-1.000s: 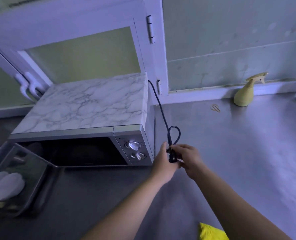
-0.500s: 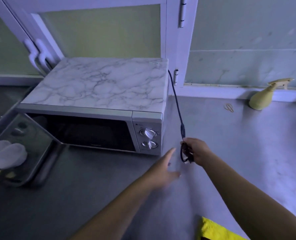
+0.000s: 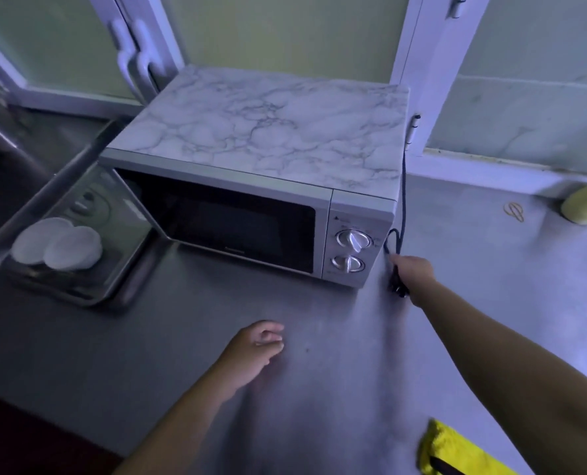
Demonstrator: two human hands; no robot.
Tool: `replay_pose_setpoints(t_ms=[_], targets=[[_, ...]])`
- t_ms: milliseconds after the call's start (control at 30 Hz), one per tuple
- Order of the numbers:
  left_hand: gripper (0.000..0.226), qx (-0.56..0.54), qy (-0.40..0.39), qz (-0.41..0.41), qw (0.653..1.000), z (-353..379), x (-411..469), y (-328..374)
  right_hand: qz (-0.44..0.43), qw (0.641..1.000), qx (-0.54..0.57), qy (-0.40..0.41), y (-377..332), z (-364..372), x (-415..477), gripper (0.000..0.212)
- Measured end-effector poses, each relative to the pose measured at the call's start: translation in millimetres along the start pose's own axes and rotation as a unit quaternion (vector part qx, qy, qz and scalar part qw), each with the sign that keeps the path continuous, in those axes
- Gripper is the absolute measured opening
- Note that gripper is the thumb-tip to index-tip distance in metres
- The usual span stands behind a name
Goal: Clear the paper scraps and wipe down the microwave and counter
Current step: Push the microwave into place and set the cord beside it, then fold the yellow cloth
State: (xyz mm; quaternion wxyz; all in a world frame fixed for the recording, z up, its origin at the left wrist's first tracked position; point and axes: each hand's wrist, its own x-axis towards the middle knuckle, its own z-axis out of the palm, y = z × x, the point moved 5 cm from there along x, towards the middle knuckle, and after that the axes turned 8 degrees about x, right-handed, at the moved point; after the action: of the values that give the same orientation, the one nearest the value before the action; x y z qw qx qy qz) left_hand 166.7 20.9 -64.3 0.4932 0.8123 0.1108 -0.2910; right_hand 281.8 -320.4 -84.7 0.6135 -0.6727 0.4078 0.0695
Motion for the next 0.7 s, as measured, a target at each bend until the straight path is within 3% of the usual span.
replay_pose_setpoints(t_ms=[67,233,367,467,533,600,700], targets=[[0.025,-0.012,0.000,-0.008,1.000,-3.1,-3.0,-10.0,-0.017,1.000,0.017,-0.002,-4.0,-0.2,-3.3,0.019],[0.022,-0.016,-0.020,0.004,1.000,-8.5,-4.6,-16.4,-0.052,0.997,0.062,0.020,14.7,-14.0,-33.0,0.012],[0.019,-0.002,-0.057,0.021,0.998,-4.7,-1.8,-16.0,-0.039,0.995,0.061,0.065,62.3,-51.3,-75.3,0.018],[0.018,0.011,-0.086,0.050,0.995,5.8,1.1,-14.2,-0.047,0.989,-0.047,0.130,97.9,-92.0,-115.4,0.023],[0.017,0.023,-0.107,0.065,0.992,13.8,1.2,-14.6,-0.003,0.968,-0.204,0.143,126.8,-120.8,-143.4,0.034],[0.015,0.030,-0.137,0.068,0.988,21.3,0.4,-17.2,0.073,0.923,-0.369,0.085,164.3,-140.7,-168.4,0.053],[0.016,0.049,-0.177,0.075,0.980,30.4,-0.5,-21.1,0.112,0.900,-0.417,0.054,199.1,-144.2,-201.0,0.064]])
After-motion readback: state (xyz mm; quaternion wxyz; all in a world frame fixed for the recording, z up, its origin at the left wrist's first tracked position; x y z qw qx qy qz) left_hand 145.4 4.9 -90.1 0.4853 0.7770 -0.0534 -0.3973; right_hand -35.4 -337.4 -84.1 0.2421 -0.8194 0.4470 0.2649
